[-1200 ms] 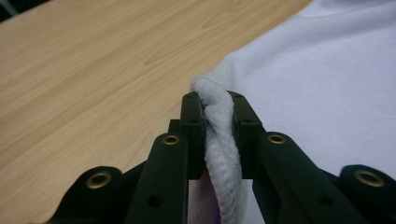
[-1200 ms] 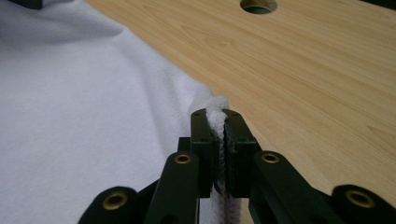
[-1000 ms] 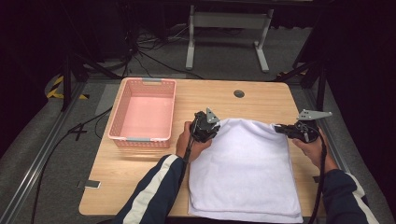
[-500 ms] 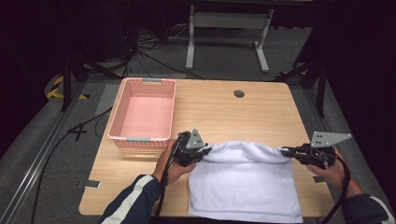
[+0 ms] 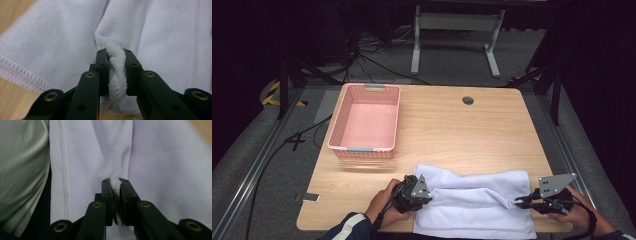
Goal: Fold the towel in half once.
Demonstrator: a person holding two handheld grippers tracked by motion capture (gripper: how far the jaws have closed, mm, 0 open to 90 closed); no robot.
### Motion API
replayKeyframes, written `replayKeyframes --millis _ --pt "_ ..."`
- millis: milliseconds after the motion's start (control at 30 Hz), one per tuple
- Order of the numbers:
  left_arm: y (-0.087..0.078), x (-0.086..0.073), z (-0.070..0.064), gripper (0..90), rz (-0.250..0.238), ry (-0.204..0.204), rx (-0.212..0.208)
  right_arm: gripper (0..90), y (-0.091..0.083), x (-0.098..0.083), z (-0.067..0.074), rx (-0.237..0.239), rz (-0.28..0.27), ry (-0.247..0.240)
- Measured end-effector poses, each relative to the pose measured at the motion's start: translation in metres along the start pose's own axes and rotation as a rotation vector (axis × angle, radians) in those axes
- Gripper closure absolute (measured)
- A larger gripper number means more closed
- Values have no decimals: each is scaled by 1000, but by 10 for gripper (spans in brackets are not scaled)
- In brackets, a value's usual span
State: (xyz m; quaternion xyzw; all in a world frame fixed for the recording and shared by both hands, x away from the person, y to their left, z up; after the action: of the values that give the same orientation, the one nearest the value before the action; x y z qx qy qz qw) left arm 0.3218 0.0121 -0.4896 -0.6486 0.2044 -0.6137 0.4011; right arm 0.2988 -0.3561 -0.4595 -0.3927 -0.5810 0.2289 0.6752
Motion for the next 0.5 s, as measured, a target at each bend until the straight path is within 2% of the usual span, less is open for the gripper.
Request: replayKeyframes --millis 67,133,167,233,267,300,333,367,400,500 --pt "1 0 3 773 17 -7 23 825 10 -5 -1 -14 43 8" --pt "1 1 5 773 23 3 35 825 13 -7 -2 -13 44 24" --pt "3 2 10 773 33 4 51 825 14 -8 -5 -20 39 35" --pt "7 5 22 774 34 4 99 826 15 -7 -18 -79 13 67" --pt "7 5 22 775 34 4 99 827 17 -7 -25 -98 -7 97" --pt "10 8 35 775 34 -15 131 828 19 -6 -31 -113 -20 113" --pt "10 8 35 776 34 -15 131 828 19 -6 -31 -113 -20 113" --pt "12 9 41 776 39 -23 143 830 20 -6 -37 -135 -32 120" --pt "16 13 54 776 35 -21 170 830 22 -4 -49 -181 -44 135" --pt "23 20 71 775 37 -39 196 832 25 -1 -66 -232 -61 162"
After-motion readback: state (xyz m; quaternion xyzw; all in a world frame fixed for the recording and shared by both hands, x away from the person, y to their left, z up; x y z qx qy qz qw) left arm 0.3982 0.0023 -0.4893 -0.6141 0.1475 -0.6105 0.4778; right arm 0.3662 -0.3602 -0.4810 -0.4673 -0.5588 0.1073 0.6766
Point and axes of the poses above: each handheld gripper's, and its own axes: y roughly forward along the jaws, x roughly out of its top, z roughly to its left, the point moved 5 cm from there along y, roughly forward along the jaws
